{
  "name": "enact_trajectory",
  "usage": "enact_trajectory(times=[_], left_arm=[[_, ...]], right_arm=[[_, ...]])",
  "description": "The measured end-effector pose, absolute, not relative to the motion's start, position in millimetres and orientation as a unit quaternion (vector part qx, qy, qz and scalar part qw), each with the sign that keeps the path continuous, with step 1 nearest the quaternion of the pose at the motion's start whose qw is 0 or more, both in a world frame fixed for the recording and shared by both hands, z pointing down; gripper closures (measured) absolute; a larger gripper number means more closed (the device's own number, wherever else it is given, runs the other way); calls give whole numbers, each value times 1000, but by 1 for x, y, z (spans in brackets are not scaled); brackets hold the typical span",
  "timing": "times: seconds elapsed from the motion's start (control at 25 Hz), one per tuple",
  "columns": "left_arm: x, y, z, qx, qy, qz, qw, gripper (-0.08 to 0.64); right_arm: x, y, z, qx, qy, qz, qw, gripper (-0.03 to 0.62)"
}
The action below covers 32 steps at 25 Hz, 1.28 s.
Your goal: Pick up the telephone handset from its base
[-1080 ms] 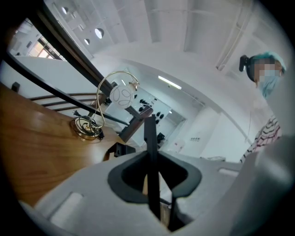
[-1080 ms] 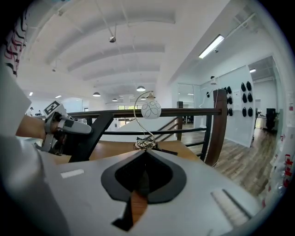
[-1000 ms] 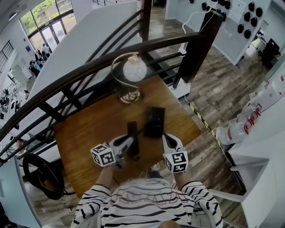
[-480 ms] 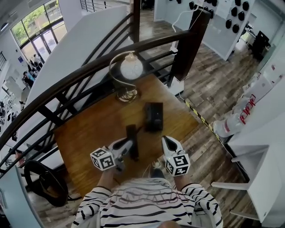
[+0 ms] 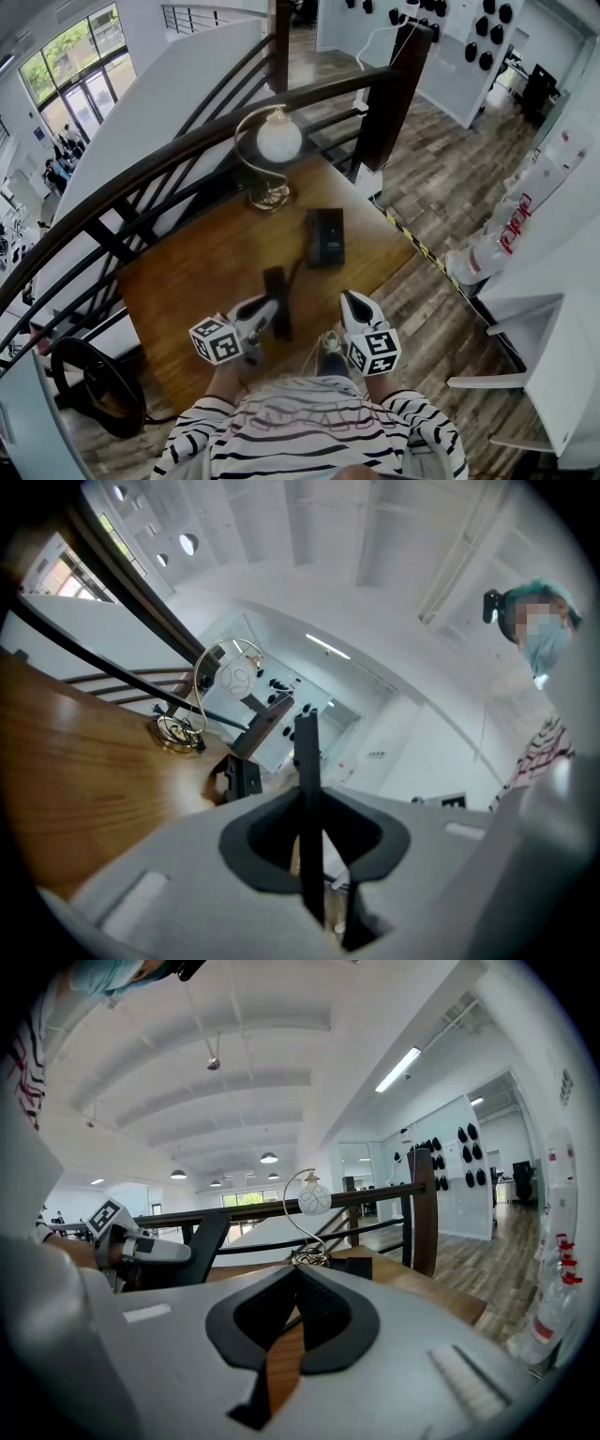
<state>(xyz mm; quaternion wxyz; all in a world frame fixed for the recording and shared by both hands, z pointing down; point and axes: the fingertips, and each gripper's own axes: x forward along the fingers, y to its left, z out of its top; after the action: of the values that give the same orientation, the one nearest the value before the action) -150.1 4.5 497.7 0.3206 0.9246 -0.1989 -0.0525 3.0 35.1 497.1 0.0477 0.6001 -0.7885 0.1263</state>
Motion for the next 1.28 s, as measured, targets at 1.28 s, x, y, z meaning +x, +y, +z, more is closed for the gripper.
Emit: enact_trajectory(times=[1.28], left_arm=[[-186,69,511,923,-198,-41,328,491]], right_arm=[[-24,109,505,621,-772,131,43,592]])
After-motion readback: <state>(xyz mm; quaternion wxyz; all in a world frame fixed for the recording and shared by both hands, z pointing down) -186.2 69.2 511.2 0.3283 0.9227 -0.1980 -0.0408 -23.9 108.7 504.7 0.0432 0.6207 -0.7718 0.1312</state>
